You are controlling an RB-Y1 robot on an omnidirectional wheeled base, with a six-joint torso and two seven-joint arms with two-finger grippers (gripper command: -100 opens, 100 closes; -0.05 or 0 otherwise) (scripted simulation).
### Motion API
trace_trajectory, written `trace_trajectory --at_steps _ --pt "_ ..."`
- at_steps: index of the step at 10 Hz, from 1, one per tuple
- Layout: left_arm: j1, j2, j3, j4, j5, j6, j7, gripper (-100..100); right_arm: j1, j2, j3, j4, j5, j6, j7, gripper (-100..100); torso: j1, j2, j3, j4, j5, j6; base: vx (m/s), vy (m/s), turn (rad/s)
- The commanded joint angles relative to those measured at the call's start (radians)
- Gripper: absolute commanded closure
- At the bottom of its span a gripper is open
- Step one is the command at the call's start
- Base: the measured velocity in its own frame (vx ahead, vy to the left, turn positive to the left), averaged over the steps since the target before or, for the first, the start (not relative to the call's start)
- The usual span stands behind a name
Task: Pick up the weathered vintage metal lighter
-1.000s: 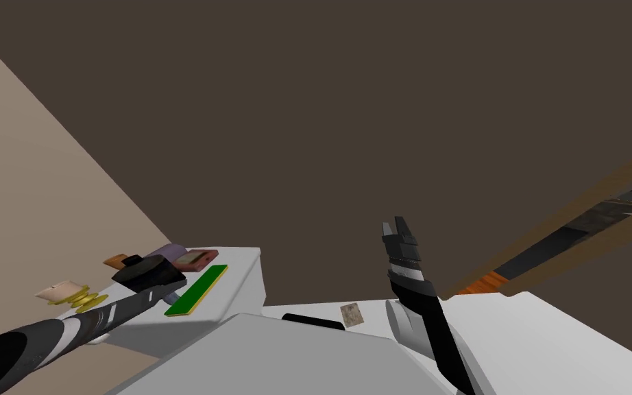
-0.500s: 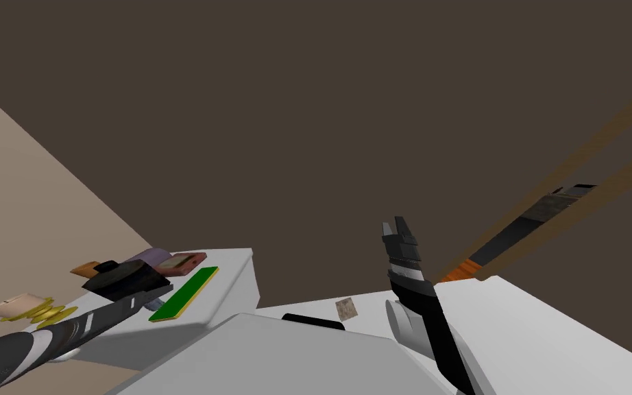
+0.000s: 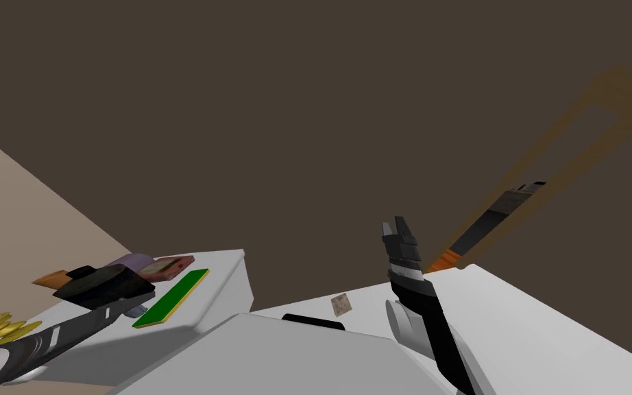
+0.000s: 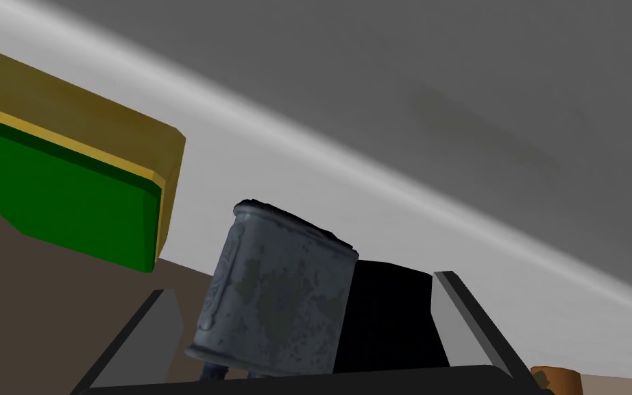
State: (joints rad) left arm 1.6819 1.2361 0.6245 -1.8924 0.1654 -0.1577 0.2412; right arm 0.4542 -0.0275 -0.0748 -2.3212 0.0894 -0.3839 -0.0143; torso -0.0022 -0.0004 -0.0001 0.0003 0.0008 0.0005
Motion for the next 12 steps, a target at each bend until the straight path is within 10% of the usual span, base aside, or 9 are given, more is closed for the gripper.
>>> trace_trajectory --at_steps 1,2,6,7,11,12 --pt "0.005 0.006 0.007 0.049 0.003 -0.005 0.004 -100 0.0 0.0 0.0 0.0 0.0 0.0 0.0 0 0.0 0.0 0.0 0.0 0.0 0.0 0.005 0.005 0.003" --pt "-0.035 0.02 -0.044 0.08 0.001 -0.051 0.036 -100 0.0 0.0 0.0 0.0 0.0 0.0 0.0 0 0.003 -0.001 -0.001 0.0 0.001 0.0 -0.041 -0.092 -0.352" --pt "-0.035 0.02 -0.044 0.197 0.001 -0.096 0.036 -100 0.0 0.0 0.0 0.0 0.0 0.0 0.0 0 0.002 -0.001 -0.001 0.0 0.001 0.0 -0.011 -0.048 -0.04" --pt "-0.074 0.034 -0.092 0.226 -0.001 -0.142 0.067 -100 0.0 0.0 0.0 0.0 0.0 0.0 0.0 0 0.004 -0.002 -0.001 0.0 0.001 0.001 -0.035 -0.085 -0.366" --pt "-0.074 0.034 -0.096 0.348 -0.001 -0.187 0.067 -100 0.0 0.0 0.0 0.0 0.0 0.0 0.0 0 0.002 -0.003 -0.002 -0.001 0.002 0.002 -0.009 -0.053 -0.036" --pt "-0.114 0.048 -0.147 0.385 -0.003 -0.234 0.099 -100 0.0 0.0 0.0 0.0 0.0 0.0 0.0 0 0.004 -0.003 -0.002 -0.001 0.003 0.002 -0.024 -0.091 -0.35"
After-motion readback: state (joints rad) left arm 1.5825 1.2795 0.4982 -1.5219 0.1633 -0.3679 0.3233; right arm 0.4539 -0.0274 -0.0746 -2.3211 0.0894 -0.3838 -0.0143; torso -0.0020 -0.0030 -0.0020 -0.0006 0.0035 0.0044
